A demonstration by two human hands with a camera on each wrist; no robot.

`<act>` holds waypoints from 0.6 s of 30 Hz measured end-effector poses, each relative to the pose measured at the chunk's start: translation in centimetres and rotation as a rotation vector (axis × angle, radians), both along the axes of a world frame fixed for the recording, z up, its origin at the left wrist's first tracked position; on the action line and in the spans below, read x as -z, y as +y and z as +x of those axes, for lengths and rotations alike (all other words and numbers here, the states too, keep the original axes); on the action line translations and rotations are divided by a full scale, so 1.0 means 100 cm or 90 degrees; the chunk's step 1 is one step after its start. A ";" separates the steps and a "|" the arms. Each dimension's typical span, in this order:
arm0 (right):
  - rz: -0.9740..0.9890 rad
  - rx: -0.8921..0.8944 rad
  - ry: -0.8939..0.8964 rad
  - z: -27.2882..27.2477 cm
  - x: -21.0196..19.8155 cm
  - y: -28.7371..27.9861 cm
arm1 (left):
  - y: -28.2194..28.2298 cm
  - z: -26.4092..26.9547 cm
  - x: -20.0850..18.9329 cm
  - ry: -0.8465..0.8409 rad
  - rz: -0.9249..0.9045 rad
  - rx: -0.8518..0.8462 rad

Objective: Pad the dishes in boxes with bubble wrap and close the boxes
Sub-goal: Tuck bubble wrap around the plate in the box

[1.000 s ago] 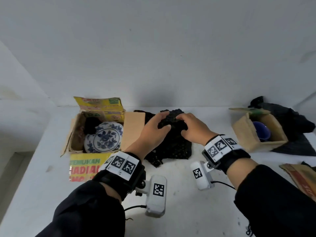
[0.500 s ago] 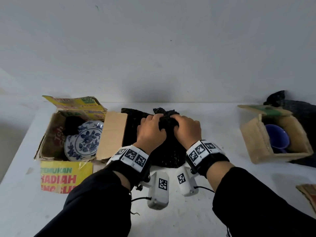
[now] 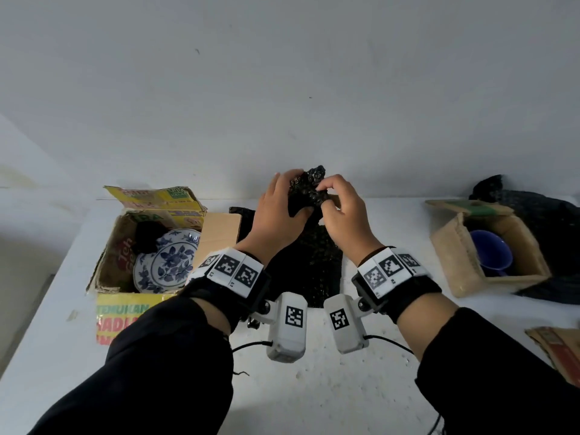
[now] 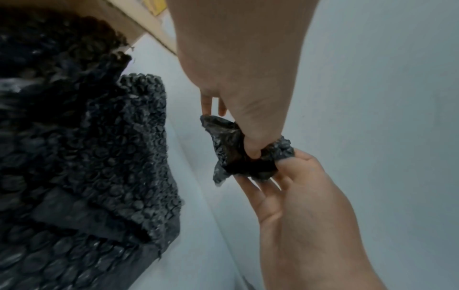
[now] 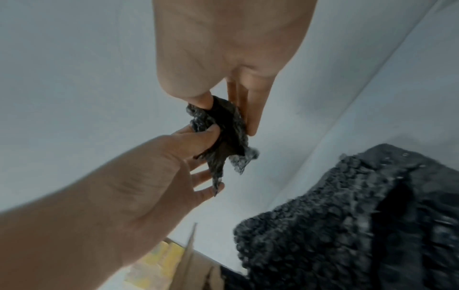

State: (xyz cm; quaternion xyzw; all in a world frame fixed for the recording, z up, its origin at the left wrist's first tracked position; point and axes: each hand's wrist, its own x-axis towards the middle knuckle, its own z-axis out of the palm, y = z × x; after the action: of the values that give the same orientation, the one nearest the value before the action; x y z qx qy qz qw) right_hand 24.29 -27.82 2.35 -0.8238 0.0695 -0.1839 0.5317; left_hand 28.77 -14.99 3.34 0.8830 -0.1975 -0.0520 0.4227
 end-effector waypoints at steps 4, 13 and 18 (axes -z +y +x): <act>0.243 -0.045 0.047 -0.010 -0.043 0.021 | 0.022 -0.004 -0.028 0.055 -0.124 0.000; 0.287 -0.069 0.061 -0.008 -0.075 0.108 | 0.102 -0.018 -0.062 0.057 -0.299 -0.062; 0.307 -0.085 0.100 0.004 -0.069 0.165 | 0.170 -0.010 -0.059 0.114 -0.316 -0.061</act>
State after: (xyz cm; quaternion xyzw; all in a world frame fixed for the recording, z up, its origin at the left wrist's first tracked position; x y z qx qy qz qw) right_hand 24.74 -11.32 9.24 -0.6879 0.0979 -0.0623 0.7165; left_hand 27.74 2.05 9.22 0.7524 -0.1236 -0.0599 0.6442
